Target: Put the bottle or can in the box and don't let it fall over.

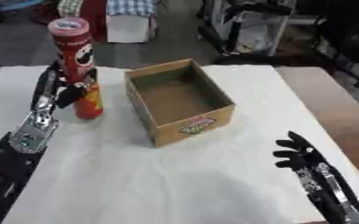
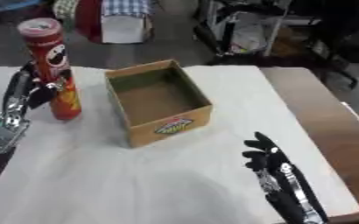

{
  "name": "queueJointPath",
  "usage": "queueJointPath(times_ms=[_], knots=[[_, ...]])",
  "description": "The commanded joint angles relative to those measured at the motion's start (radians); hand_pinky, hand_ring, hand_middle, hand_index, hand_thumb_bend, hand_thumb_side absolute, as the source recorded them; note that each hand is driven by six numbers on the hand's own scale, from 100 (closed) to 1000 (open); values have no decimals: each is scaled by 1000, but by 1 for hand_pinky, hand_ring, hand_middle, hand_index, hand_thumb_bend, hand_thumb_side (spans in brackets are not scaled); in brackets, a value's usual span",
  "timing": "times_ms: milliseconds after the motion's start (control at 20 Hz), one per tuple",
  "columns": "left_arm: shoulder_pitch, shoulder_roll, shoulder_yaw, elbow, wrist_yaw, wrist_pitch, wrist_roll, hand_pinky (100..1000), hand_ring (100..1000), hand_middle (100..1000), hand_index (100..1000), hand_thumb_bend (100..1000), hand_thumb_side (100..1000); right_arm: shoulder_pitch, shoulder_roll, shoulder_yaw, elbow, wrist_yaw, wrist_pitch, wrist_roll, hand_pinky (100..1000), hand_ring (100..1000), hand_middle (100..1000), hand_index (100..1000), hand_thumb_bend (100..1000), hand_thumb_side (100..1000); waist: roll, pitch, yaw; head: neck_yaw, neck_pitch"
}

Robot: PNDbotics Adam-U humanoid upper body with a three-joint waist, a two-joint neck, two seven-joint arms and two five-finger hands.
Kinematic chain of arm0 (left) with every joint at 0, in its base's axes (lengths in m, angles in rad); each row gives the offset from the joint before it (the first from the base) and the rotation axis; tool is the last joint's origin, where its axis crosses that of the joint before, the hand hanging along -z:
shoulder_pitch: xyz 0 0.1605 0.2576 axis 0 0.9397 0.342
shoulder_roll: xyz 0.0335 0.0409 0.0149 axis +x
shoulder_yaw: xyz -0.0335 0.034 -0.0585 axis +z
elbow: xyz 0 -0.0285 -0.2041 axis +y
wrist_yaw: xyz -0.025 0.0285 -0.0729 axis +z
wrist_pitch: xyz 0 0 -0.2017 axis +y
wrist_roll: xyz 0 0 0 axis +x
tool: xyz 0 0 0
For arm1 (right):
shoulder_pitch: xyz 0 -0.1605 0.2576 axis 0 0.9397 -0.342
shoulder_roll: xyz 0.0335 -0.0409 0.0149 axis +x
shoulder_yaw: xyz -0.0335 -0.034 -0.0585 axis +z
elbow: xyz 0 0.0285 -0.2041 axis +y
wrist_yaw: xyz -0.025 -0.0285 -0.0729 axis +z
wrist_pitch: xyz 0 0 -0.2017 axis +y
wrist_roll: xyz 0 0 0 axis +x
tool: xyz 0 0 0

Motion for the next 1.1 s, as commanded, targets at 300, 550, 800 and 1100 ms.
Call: queueJointPath(times_ms=[300,550,800,1100], knots=[[-137,-38,-91,-139,39,-31,-88,652,762,727,407,100,464,-10,-6,17,-12,-13,-4,19,700,777,823,981,100,840,-1,-16,-20,14,-12],[-177,-119,-144,-103,-27,-40,-151,631,763,730,419,100,444,-15,2,42,-12,-26,-8,43,700,777,823,981,100,846,-10,-12,-56,35,-16],[-170,-177,-169,-19,-160,-61,-186,638,790,781,690,100,588,-19,8,52,-13,-34,-8,57,700,777,823,981,100,850,-15,-5,-85,40,-19],[-122,-177,-173,10,-368,-89,-220,715,843,850,1000,774,926,-20,8,44,-13,-34,-7,52,700,777,822,981,100,847,-14,-2,-85,26,-18]])
